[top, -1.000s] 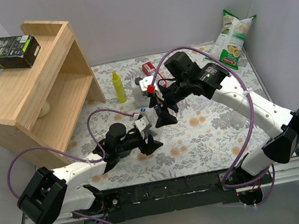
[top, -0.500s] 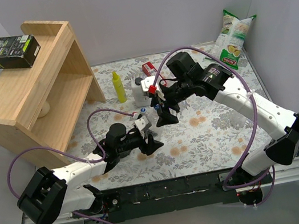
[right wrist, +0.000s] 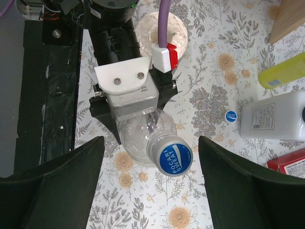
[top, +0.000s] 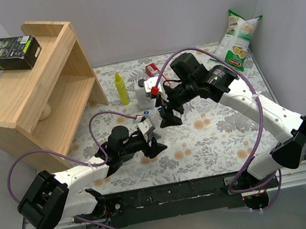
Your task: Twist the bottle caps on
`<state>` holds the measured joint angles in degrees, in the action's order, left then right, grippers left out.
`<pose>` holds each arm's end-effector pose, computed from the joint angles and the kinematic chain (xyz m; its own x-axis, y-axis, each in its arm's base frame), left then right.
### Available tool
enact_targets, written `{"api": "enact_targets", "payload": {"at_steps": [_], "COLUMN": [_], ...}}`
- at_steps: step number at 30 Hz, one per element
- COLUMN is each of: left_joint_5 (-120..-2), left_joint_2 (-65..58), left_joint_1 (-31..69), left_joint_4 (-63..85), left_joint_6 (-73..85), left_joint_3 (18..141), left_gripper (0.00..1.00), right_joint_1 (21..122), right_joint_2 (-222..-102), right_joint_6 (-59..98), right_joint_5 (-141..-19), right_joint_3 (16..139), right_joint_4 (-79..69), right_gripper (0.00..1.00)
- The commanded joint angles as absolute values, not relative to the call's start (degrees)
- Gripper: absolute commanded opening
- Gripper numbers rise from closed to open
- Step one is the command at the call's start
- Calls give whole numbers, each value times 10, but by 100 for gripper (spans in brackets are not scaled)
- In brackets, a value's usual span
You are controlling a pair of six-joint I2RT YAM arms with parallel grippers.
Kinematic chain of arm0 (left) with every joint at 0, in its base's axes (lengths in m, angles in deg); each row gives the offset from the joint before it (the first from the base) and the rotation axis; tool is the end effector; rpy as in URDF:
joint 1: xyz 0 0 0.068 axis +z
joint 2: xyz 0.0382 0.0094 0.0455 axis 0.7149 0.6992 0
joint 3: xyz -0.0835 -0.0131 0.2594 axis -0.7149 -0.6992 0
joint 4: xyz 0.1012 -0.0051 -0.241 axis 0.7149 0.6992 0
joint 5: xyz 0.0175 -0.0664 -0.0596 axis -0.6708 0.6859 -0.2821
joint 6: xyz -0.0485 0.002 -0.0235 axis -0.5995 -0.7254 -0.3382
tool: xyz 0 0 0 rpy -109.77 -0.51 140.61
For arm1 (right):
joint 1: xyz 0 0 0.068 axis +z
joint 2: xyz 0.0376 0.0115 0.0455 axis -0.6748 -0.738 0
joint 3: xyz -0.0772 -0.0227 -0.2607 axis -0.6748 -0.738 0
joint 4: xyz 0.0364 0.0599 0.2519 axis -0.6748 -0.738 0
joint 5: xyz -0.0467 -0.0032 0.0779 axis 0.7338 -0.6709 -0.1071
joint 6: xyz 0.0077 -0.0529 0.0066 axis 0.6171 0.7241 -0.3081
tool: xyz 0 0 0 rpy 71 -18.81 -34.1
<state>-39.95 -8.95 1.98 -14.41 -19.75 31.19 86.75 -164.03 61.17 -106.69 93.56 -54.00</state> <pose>0.1635 -0.1802 0.1915 -0.7604 -0.0113 -0.6493 0.5965 0.3831 -0.7053 0.2003 0.2237 0.4054 0.1233 -0.5365 -0.8348 -0.9912 -0.0257 -0.1299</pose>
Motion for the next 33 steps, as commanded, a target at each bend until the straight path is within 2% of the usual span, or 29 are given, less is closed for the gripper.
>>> {"api": "enact_targets", "payload": {"at_steps": [1,13,20,24,29,33], "left_joint_5": [-395,-415,-416,-415,-399,-388], "left_joint_2": [-92,-93,-96,-97,-95,-92], "left_joint_1": [21,27,27,27,27,27], "left_joint_4": [-165,-193,-195,-194,-175,-172], "left_joint_6": [-194,-257,-261,-257,-244,-241], "left_joint_3": [328,316,314,312,317,320], "left_gripper": [0,0,0,0,0,0], "right_joint_1": [867,866,865,839,811,813], "right_joint_2": [-1647,-1648,-1640,-1650,-1661,-1642], "right_joint_6": [613,626,626,614,642,656], "right_joint_5": [-1057,-1053,-1003,-1003,-1073,-1120], "right_joint_3": [938,932,905,915,970,963], "right_joint_4": [-533,-561,-562,-575,-575,-544], "right_gripper": [85,85,86,85,85,88]}}
